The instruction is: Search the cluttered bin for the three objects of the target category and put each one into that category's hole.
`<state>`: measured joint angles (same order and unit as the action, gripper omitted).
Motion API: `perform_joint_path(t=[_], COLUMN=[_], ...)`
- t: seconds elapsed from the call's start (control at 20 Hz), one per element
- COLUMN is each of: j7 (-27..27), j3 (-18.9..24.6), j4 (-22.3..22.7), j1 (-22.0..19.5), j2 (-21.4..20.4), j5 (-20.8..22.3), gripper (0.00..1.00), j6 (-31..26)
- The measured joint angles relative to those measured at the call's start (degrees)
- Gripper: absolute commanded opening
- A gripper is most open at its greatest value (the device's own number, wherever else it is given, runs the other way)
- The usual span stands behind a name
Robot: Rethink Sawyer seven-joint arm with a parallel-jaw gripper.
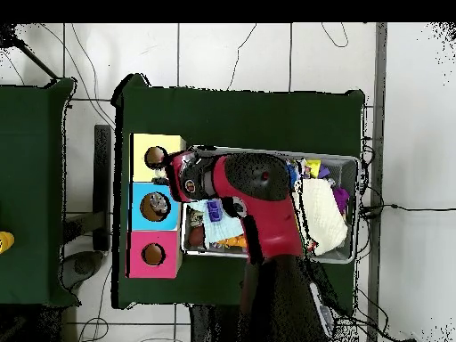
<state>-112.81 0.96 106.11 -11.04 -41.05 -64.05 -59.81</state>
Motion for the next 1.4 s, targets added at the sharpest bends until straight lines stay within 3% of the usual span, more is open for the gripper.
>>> perform_joint_path(t=[1.0, 1.4], j7=[0.0, 0.0], j3=[3.78, 5.16], j4=[3.14, 4.83], j1=[-1.46, -2.04], j2=[4.16, 3.59], j5=[-4.78, -6.81], gripper=[0.0, 0.0], j6=[0.02, -0.17])
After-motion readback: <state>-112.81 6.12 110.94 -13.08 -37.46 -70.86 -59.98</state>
